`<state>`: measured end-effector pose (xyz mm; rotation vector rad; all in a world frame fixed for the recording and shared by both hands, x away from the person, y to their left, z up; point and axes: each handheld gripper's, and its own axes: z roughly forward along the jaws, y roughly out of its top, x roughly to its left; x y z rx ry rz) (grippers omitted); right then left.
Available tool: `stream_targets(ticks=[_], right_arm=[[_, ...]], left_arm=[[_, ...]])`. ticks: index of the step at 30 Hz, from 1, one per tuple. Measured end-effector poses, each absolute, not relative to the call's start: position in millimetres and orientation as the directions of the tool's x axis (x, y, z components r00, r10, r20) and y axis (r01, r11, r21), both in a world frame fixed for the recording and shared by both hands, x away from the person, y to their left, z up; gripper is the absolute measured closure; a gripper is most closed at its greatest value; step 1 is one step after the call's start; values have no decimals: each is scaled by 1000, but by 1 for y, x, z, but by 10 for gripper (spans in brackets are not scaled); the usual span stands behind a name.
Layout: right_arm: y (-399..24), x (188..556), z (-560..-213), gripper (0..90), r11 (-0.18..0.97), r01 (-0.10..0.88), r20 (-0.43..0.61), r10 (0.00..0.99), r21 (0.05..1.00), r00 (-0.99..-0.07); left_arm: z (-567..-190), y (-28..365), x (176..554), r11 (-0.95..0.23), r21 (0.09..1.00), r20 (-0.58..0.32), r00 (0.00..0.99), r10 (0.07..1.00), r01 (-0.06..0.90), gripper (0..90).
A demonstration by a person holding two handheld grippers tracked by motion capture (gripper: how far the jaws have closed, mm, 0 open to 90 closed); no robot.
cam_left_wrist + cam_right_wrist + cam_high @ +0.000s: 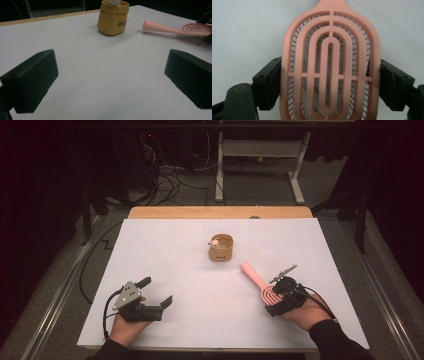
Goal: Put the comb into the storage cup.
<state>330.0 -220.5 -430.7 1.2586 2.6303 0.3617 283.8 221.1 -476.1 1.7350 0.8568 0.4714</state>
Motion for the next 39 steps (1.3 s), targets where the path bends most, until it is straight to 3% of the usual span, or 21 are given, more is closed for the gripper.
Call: stream_targets(ticks=[22, 39], right_arm=[[-221, 335, -429, 200, 613, 744, -59, 781, 267, -622], [-222, 334, -425, 204, 600, 746, -39, 786, 290, -617]], left_arm=[[-476, 220, 283, -149, 939, -100, 661, 744, 310, 0], [-476, 220, 281, -145, 941, -102, 664, 741, 306, 0]])
